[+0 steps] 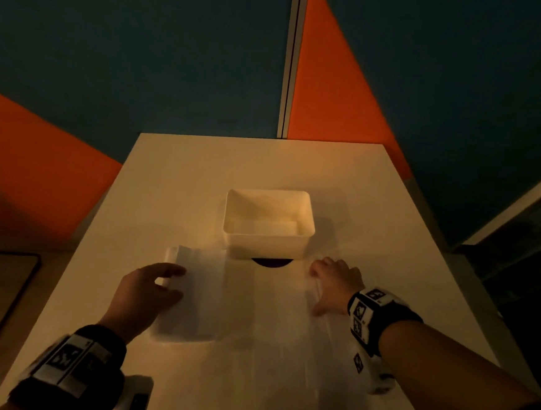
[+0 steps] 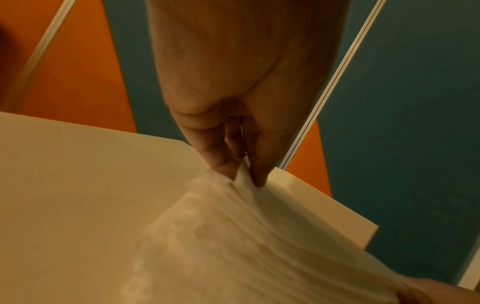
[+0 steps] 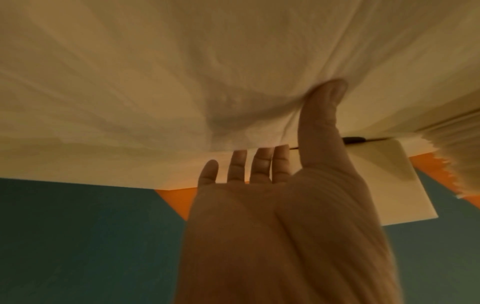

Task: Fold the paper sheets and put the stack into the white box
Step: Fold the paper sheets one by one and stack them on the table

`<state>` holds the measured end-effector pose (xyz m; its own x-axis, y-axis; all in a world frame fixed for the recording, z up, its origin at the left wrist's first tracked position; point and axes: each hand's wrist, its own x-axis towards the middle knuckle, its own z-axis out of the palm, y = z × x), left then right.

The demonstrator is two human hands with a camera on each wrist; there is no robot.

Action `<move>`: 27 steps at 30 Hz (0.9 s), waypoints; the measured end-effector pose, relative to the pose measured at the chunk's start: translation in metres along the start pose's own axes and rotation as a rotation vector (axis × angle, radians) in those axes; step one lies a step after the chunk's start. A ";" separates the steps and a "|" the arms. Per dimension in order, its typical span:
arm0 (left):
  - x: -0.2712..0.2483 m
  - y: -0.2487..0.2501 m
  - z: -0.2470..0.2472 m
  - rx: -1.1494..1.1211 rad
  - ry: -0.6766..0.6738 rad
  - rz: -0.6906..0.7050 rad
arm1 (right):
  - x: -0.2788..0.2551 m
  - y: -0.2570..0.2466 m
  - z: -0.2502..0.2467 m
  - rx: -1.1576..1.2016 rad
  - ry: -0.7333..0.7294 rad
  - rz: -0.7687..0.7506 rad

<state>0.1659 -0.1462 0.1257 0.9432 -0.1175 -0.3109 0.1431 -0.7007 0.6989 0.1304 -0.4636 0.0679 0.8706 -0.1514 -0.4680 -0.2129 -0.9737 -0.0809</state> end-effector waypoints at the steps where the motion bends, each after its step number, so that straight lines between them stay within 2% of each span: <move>1: 0.000 0.000 0.000 -0.008 0.003 0.001 | 0.000 0.000 0.000 0.002 0.007 -0.001; 9: 0.002 -0.010 -0.005 -0.023 0.005 0.021 | -0.001 0.001 0.004 0.043 0.065 -0.007; 18: 0.006 -0.018 -0.002 -0.001 0.024 0.056 | -0.009 -0.001 0.003 -0.027 0.080 0.005; 21: 0.008 -0.023 -0.001 0.110 0.052 0.114 | -0.014 0.000 -0.001 -0.043 0.086 -0.036; 25: 0.011 -0.025 -0.001 0.374 0.108 0.139 | -0.027 0.007 -0.022 0.171 0.099 -0.078; 27: 0.013 -0.019 0.000 0.386 0.131 0.173 | -0.034 0.011 -0.038 0.305 0.134 -0.084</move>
<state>0.1755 -0.1346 0.1083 0.9769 -0.1839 -0.1088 -0.1198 -0.8929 0.4340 0.1147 -0.4757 0.1162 0.9370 -0.1139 -0.3303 -0.2433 -0.8912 -0.3829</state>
